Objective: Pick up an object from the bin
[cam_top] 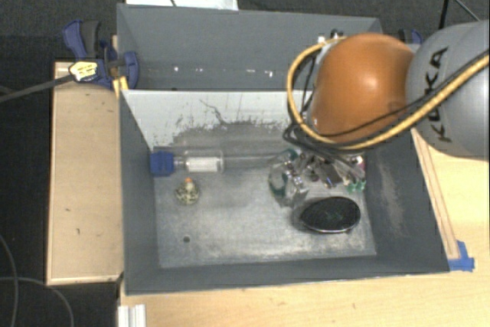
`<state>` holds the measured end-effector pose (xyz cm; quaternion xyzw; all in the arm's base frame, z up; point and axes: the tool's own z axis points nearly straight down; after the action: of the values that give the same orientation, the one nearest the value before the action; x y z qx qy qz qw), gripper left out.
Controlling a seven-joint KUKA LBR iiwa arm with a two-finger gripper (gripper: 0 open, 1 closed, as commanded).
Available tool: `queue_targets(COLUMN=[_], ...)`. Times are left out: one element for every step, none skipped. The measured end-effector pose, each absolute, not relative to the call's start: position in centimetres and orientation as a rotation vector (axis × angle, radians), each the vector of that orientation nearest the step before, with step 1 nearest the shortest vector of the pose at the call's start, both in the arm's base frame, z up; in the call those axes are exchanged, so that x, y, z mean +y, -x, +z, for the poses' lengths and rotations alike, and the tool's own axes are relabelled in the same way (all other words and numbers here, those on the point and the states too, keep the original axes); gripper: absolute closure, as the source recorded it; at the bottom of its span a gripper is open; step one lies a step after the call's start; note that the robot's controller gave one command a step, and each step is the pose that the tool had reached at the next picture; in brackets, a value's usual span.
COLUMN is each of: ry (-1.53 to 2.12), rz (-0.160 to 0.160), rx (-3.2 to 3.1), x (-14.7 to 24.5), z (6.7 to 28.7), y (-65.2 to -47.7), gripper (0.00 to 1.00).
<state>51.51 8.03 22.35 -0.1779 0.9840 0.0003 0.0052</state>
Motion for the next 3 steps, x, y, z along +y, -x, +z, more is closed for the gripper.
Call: queue_targets(ry=[0.434, 1.235, 0.882], rz=[0.001, -0.001, 0.002], rx=[3.116, 2.884, 3.019], x=[6.5, 5.7, 5.8], z=[15.0, 21.7, 14.3], y=[-51.6, -50.1, -48.6], gripper=[1.00, 1.00, 1.00])
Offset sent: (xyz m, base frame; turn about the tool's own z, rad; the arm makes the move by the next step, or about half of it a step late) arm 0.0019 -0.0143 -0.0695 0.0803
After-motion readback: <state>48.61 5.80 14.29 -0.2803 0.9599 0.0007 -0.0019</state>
